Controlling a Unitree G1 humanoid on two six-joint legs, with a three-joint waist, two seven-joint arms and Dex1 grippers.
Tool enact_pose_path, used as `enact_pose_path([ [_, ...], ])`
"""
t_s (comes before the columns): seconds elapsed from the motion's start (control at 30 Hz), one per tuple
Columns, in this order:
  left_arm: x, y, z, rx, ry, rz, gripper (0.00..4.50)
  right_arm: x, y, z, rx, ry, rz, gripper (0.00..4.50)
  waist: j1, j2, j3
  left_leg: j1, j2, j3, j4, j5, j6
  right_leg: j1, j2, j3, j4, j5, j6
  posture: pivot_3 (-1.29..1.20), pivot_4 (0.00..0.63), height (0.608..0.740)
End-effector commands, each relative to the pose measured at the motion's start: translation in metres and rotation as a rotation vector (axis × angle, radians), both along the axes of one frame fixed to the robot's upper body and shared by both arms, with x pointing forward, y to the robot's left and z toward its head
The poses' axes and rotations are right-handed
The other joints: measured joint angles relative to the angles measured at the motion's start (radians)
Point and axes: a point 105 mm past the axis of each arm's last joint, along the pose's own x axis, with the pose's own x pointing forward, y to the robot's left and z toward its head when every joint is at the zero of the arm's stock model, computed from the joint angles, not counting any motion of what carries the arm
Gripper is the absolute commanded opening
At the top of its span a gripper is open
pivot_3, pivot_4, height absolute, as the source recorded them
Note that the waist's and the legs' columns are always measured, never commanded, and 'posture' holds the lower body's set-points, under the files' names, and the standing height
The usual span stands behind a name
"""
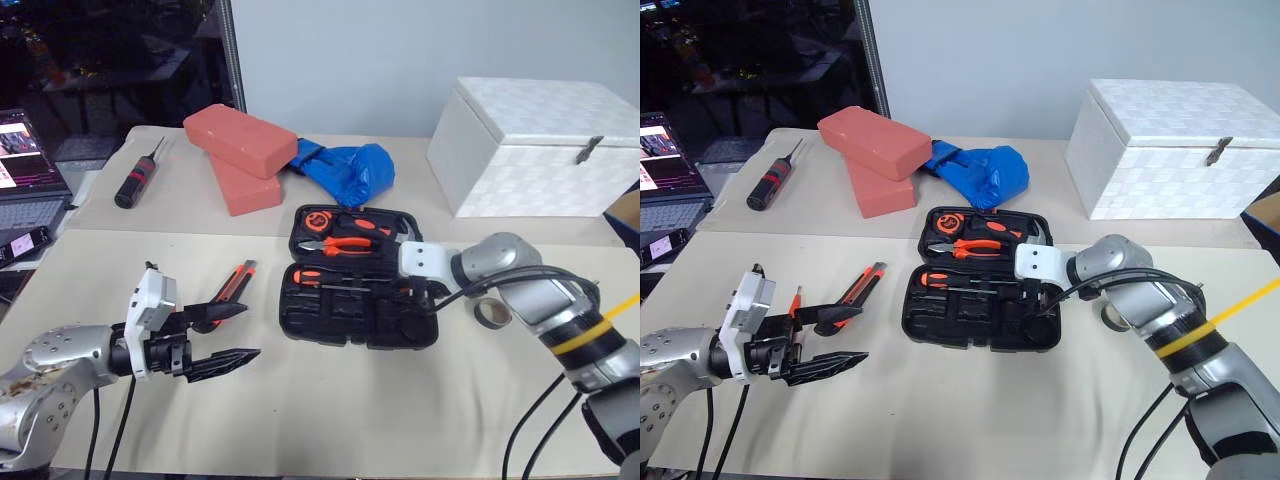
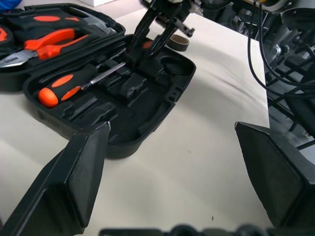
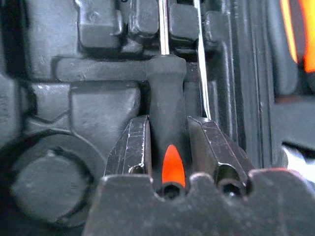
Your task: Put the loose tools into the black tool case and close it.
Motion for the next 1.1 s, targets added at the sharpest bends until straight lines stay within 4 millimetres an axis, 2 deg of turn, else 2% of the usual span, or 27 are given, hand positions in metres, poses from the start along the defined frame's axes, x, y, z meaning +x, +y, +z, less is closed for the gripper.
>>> enact_pose_path([
  [0.03,-0.004,-0.004,0.01,-0.001,-0.056,-0.01,4.36,0.003,-0.006,-0.009,-0.047,0.052,0.007,0.85,-0.002,0.0,0.0,0.001,0.0,0.0,0.0,0.0,0.0,0.001,0.0,0.0,0.0,0.0,0.0,0.0,0.15,0.74],
  [0.1,-0.004,-0.005,0.009,-0.001,-0.057,-0.008,4.36,0.004,-0.004,-0.007,-0.016,0.077,-0.006,1.83,-0.003,0.0,0.0,0.007,0.0,0.0,0.0,0.0,0.0,0.007,0.0,0.0,0.0,-0.001,0.001,0.0,0.15,0.74],
  [0.17,-0.003,-0.005,0.01,0.0,-0.059,-0.005,4.36,0.003,-0.004,-0.004,-0.01,0.075,0.0,2.39,-0.001,0.0,0.0,0.011,0.0,0.0,0.0,0.001,-0.001,0.01,0.0,0.0,0.001,-0.004,0.005,0.0,0.15,0.74],
  [0.2,-0.003,-0.004,0.009,0.001,-0.059,-0.001,4.36,0.001,-0.001,0.004,0.033,0.063,0.003,2.76,0.0,0.0,0.0,0.012,0.0,0.0,0.0,0.001,-0.001,0.01,0.0,0.0,0.002,-0.005,0.003,0.0,0.15,0.74],
  [0.3,-0.001,-0.003,0.007,0.005,-0.059,0.006,4.36,-0.01,0.001,0.026,0.159,0.057,0.036,2.76,-0.001,0.0,0.0,0.013,0.0,0.001,0.0,0.001,-0.002,0.009,0.001,0.0,0.007,-0.005,0.004,0.0,0.15,0.74],
  [0.4,0.001,-0.004,0.007,0.002,-0.062,0.006,4.36,-0.012,-0.002,0.042,0.322,0.079,-0.02,2.76,-0.002,0.0,0.0,0.013,0.001,0.0,0.0,0.001,-0.002,0.007,0.002,0.0,0.012,-0.007,0.001,0.0,0.15,0.74],
  [0.47,0.004,-0.004,0.007,-0.001,-0.064,0.009,4.36,-0.011,-0.002,0.058,0.513,0.103,-0.089,2.23,-0.003,0.0,0.0,0.013,0.001,-0.001,0.0,0.001,-0.002,0.007,0.002,0.0,0.013,-0.007,0.001,0.0,0.15,0.74],
  [0.5,0.005,-0.004,0.007,-0.002,-0.065,0.011,4.36,-0.012,-0.001,0.062,0.594,0.13,-0.115,2.11,-0.005,0.0,0.0,0.013,0.001,-0.001,0.0,0.002,-0.002,0.007,0.002,0.0,0.013,-0.007,0.001,0.0,0.15,0.74],
  [0.53,0.005,-0.004,0.007,-0.003,-0.065,0.012,4.36,-0.014,-0.001,0.065,0.642,0.152,-0.132,1.66,-0.008,0.0,0.0,0.014,0.001,0.0,0.0,0.002,-0.002,0.007,0.002,0.0,0.013,-0.007,0.001,0.0,0.15,0.74],
  [0.6,0.008,-0.002,0.007,-0.01,-0.065,0.026,4.36,-0.01,-0.001,0.055,0.722,0.1,-0.207,1.01,-0.009,-0.002,-0.001,0.014,0.001,-0.001,0.0,0.002,-0.002,0.007,0.002,0.0,0.014,-0.007,0.001,0.0,0.15,0.74],
  [0.7,0.011,-0.001,0.006,-0.014,-0.069,0.041,4.36,-0.007,0.002,0.025,0.768,-0.006,-0.331,0.06,-0.012,-0.003,-0.002,0.016,0.002,-0.002,0.0,0.002,-0.002,0.009,0.004,-0.001,0.014,-0.007,0.001,0.0,0.15,0.74],
  [0.8,0.013,0.0,0.006,-0.012,-0.07,0.047,4.36,-0.01,0.011,-0.006,0.725,-0.027,-0.376,0.06,-0.013,-0.003,-0.001,0.015,0.002,-0.001,0.0,0.003,-0.002,0.008,0.004,0.0,0.014,-0.007,0.001,0.0,0.15,0.74],
  [0.87,0.014,0.001,0.005,-0.009,-0.071,0.05,4.36,-0.014,0.018,-0.036,0.564,-0.052,-0.329,0.06,-0.018,-0.002,-0.002,0.014,0.001,-0.001,0.0,0.004,-0.004,0.007,0.003,0.001,0.014,-0.007,0.002,0.0,0.15,0.74],
  [0.93,0.014,0.002,0.004,-0.006,-0.074,0.055,4.36,-0.014,0.019,-0.056,0.463,-0.053,-0.314,0.06,-0.022,-0.005,-0.003,0.016,0.002,0.0,0.0,0.004,-0.004,0.009,0.003,0.002,0.014,-0.006,0.002,0.0,0.15,0.74],
  [0.97,0.013,0.003,0.004,-0.005,-0.076,0.056,4.36,-0.011,0.017,-0.059,0.428,-0.081,-0.311,0.06,-0.023,-0.006,-0.004,0.019,0.002,0.0,0.0,0.004,-0.004,0.011,0.003,0.002,0.014,-0.006,0.001,0.0,0.15,0.74],
  [1.03,0.013,0.007,0.005,-0.006,-0.082,0.078,4.36,-0.009,0.021,-0.05,0.451,-0.111,-0.287,0.06,-0.026,-0.006,-0.004,0.027,0.002,0.0,0.0,0.004,-0.004,0.019,0.004,0.001,0.014,-0.011,-0.006,0.0,0.15,0.74],
  [1.1,0.016,0.015,0.006,-0.018,-0.095,0.147,4.36,-0.011,0.028,-0.022,0.568,-0.157,-0.257,0.06,-0.027,-0.007,-0.004,0.033,0.002,0.0,0.0,0.004,-0.005,0.024,0.004,0.001,0.014,-0.012,-0.007,0.0,0.15,0.74],
])
